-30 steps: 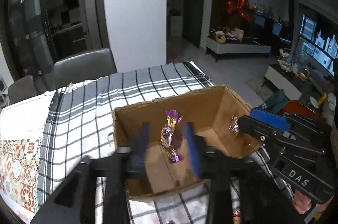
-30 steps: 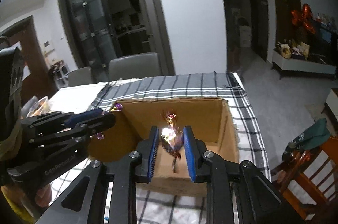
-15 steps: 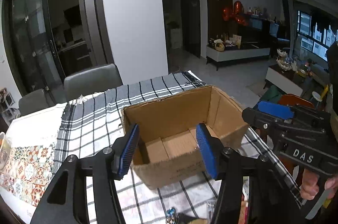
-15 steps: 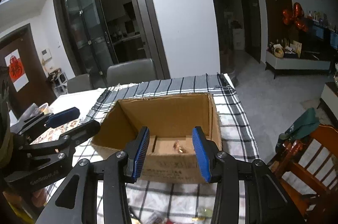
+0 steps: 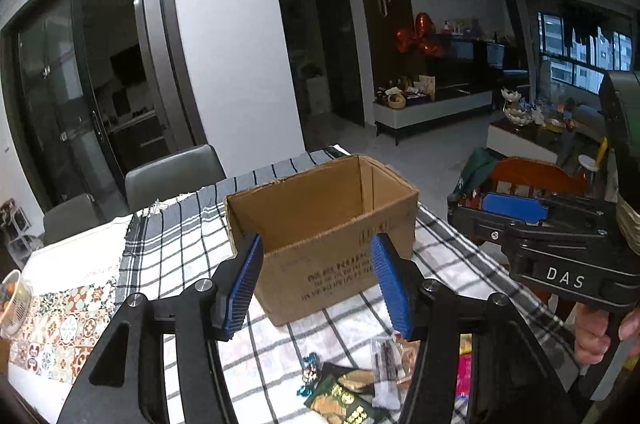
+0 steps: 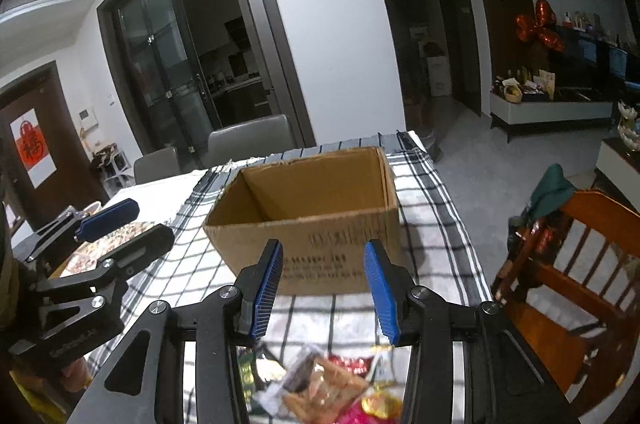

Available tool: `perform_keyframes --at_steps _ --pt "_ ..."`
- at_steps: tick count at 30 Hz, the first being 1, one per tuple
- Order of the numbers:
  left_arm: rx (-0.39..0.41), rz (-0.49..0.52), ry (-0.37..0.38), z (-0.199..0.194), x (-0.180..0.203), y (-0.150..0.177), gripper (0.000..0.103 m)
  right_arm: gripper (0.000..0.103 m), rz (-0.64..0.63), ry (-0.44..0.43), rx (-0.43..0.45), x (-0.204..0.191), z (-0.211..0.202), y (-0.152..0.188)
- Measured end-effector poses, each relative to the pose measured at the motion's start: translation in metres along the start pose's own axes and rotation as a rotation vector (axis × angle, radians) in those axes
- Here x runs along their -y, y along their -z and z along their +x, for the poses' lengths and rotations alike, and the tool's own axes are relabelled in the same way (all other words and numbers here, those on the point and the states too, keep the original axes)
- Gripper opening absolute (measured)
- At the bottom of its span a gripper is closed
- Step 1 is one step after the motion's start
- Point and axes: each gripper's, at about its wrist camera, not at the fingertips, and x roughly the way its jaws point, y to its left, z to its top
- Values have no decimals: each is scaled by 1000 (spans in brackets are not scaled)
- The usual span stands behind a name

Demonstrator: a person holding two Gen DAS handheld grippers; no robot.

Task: Organize snacks
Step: 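Move the right tool to the pink chip bag and close on it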

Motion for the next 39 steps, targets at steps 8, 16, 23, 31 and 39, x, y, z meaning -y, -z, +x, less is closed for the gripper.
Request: perform_keyframes --at_steps 8,16,23,31,39 --pt "-45 3 32 -7 10 36 55 43 4 26 -18 -1 -15 37" --pt "-84 21 70 -8 28 70 55 43 69 41 -94 8 -15 82" --pt "-126 60 82 2 41 97 55 43 154 48 -217 19 2 121" --pt "-170 81 87 17 45 119 55 43 321 78 -320 29 21 149" --pt "-184 112 82 28 49 131 55 43 435 118 -354 33 34 158"
